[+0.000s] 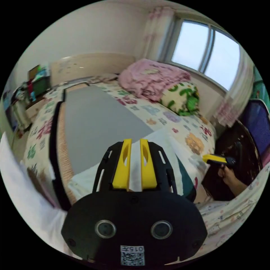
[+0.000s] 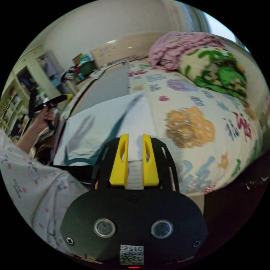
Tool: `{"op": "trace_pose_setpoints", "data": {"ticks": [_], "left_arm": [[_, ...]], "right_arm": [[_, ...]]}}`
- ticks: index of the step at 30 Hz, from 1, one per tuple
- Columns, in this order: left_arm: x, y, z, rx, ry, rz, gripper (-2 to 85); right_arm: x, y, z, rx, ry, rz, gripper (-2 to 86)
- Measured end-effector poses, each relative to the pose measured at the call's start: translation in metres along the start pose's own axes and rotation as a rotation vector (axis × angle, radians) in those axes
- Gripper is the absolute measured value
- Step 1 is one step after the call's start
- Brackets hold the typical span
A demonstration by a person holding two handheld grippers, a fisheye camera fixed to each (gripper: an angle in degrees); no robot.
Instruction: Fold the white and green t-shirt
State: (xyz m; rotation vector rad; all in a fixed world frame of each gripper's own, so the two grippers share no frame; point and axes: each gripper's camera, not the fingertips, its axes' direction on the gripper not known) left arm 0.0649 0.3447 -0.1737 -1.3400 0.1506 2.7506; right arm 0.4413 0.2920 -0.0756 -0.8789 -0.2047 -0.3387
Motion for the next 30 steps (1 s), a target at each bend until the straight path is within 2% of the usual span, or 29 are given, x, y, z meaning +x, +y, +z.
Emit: {"op": "trace_pose_setpoints", "data": {"ticks": [2, 5, 8, 14, 17, 22, 27, 30], "left_arm": [[0.034, -0.067, 0.055, -0.107, 0.064, 0.135, 5.8], [0.080, -0.141, 0.133, -0.199, 0.058, 0.274, 6.8], [0.119, -0.202, 0.210, -0.296, 0.064, 0.288, 8.5], [0.176, -0.258, 0.340, -0.448, -0.064, 0.329, 8.9], [0.178, -0.258, 0.388, -0.560, -0.154, 0.290, 7.0], [0.184, -0.260, 0.389, -0.476, -0.126, 0.262, 1.8], [0.180, -0.278, 0.343, -0.250, 0.090, 0.191, 0.8], [0.164, -0.282, 0.293, -0.091, 0.235, 0.131, 0.7]], "right_arm": [[0.015, -0.005, 0.004, -0.002, -0.014, 0.053, 8.9], [0.017, -0.018, 0.021, -0.038, -0.072, 0.092, 9.8], [0.005, -0.032, 0.040, -0.073, -0.095, 0.106, 10.5], [0.008, -0.045, 0.042, -0.081, -0.104, 0.198, 6.1], [0.026, -0.046, 0.033, -0.098, -0.194, 0.216, 2.1], [0.064, -0.031, -0.021, -0.022, -0.270, 0.224, 0.1], [0.105, -0.015, -0.121, 0.137, -0.230, 0.219, -0.2], [0.111, -0.009, -0.203, 0.236, -0.356, 0.032, -0.2]]}}
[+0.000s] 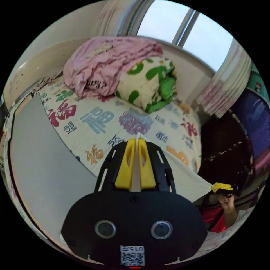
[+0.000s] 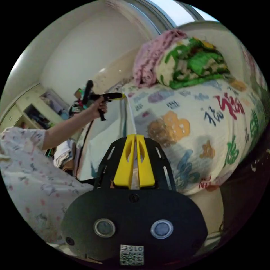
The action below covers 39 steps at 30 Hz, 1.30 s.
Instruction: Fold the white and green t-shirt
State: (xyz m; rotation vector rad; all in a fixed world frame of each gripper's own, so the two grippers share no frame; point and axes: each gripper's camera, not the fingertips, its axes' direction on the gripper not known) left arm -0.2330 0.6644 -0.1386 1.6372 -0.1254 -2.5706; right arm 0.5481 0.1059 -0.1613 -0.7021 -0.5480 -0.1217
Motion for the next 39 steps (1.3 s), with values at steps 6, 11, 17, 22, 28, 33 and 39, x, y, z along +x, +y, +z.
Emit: {"op": "trace_pose_setpoints", "data": {"ticks": [6, 11, 17, 22, 28, 33, 39], "left_arm": [[-0.056, 0.100, -0.122, 0.241, 0.138, -0.024, 0.7], [-0.153, 0.267, -0.158, 0.179, 0.018, -0.182, 0.5], [-0.221, 0.407, -0.110, 0.032, -0.148, -0.329, 0.9], [-0.237, 0.468, -0.108, 0.081, -0.169, -0.488, 4.1], [-0.223, 0.531, -0.105, 0.119, -0.239, -0.609, 7.7], [-0.221, 0.571, -0.096, 0.126, -0.168, -0.632, 8.0], [-0.180, 0.581, -0.078, -0.106, -0.436, -0.530, 5.4]], "right_arm": [[-0.087, 0.008, -0.017, -0.166, -0.314, -0.349, -0.3], [-0.118, 0.063, 0.098, -0.431, -0.573, -0.424, -0.3], [-0.130, 0.141, 0.203, -0.731, -0.484, -0.578, -0.2], [-0.109, 0.167, 0.223, -0.820, -0.408, -0.610, -0.2], [-0.069, 0.191, 0.220, -0.876, -0.387, -0.625, -0.3], [-0.051, 0.203, 0.225, -0.918, -0.375, -0.667, -0.3], [-0.034, 0.217, 0.229, -0.959, -0.342, -0.727, -0.2]]}}
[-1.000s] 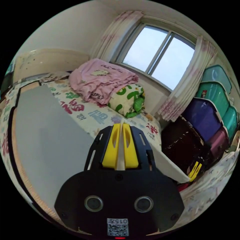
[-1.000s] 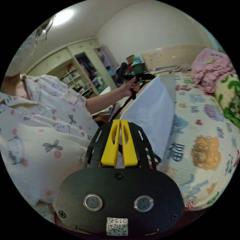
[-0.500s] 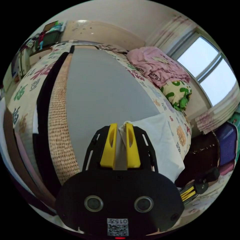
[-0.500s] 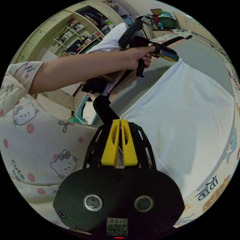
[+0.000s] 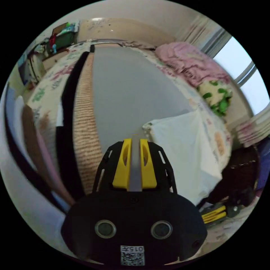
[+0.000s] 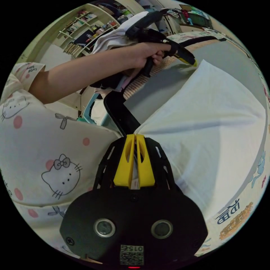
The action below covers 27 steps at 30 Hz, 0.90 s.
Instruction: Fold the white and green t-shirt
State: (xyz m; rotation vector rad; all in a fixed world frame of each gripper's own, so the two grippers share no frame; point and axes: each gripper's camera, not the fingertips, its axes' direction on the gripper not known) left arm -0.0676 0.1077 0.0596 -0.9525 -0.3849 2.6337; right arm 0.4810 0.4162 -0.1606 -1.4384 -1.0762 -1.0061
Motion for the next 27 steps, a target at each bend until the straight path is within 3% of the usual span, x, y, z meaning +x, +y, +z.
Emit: {"op": "trace_pose_setpoints", "data": {"ticks": [3, 8, 11, 14, 18, 21, 23, 27], "left_arm": [[0.015, 0.022, -0.017, 0.106, -0.072, 0.056, 4.9], [-0.024, 0.038, 0.005, 0.139, 0.335, -0.228, 9.4], [-0.012, 0.029, 0.030, 0.092, 0.369, -0.207, 8.6], [0.003, 0.016, 0.049, 0.024, 0.307, -0.156, 2.2], [0.023, 0.008, 0.038, 0.097, 0.218, -0.070, 0.0], [0.042, 0.002, 0.047, 0.091, 0.073, 0.009, -0.4], [0.046, -0.002, 0.065, 0.064, -0.124, 0.010, -0.6], [0.035, -0.002, 0.072, 0.039, -0.068, -0.016, -0.2]], "right_arm": [[0.010, 0.005, 0.003, -0.001, -0.013, 0.019, -0.2], [0.026, -0.002, 0.007, 0.018, -0.055, 0.038, -0.2], [0.028, -0.013, 0.010, 0.019, -0.050, 0.042, -0.2], [0.026, -0.026, 0.013, 0.000, -0.029, 0.033, -0.2], [0.016, -0.051, 0.009, 0.015, 0.006, -0.013, -0.2], [0.016, -0.084, 0.023, -0.028, 0.002, -0.044, -0.1], [0.021, -0.110, 0.048, -0.116, -0.002, -0.057, -0.1], [0.022, -0.152, 0.057, -0.130, -0.066, -0.063, 0.6]]}}
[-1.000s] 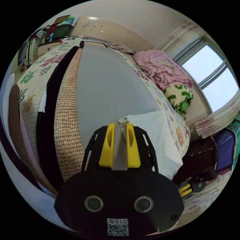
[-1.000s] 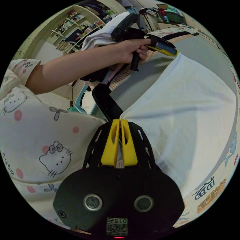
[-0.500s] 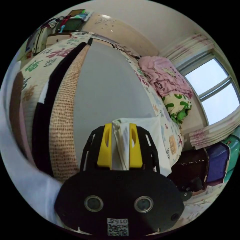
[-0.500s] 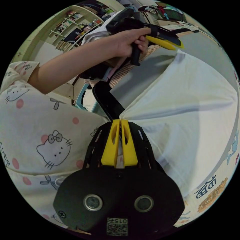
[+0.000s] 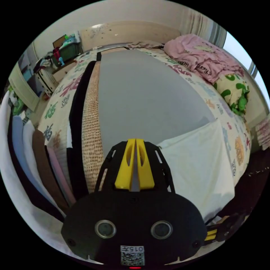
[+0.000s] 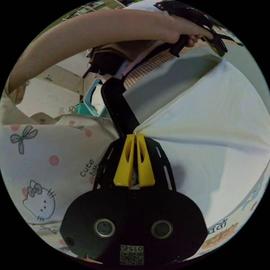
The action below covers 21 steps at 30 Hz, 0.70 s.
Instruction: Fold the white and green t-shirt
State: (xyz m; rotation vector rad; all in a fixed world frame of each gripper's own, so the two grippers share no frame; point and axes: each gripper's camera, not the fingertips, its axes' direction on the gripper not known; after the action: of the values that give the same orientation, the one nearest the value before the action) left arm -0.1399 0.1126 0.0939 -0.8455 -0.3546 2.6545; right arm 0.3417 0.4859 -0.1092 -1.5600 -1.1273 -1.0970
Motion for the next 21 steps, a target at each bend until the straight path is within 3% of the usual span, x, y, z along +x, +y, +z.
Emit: {"op": "trace_pose_setpoints", "data": {"ticks": [8, 12, 16, 21], "left_arm": [[-0.028, 0.034, -0.007, 0.075, 0.421, -0.126, 8.1], [-0.028, 0.026, 0.018, 0.020, 0.378, -0.135, 5.8], [-0.018, 0.013, 0.027, 0.031, 0.312, -0.094, 0.0], [-0.018, -0.006, 0.023, 0.074, 0.224, -0.036, -0.7]], "right_arm": [[0.008, -0.024, -0.099, 0.348, -0.107, 0.082, 4.1], [0.031, -0.037, -0.132, 0.442, 0.005, 0.244, 5.8], [0.037, -0.051, -0.116, 0.377, 0.117, 0.409, 5.6], [0.036, -0.070, -0.091, 0.403, 0.133, 0.570, 3.0]]}}
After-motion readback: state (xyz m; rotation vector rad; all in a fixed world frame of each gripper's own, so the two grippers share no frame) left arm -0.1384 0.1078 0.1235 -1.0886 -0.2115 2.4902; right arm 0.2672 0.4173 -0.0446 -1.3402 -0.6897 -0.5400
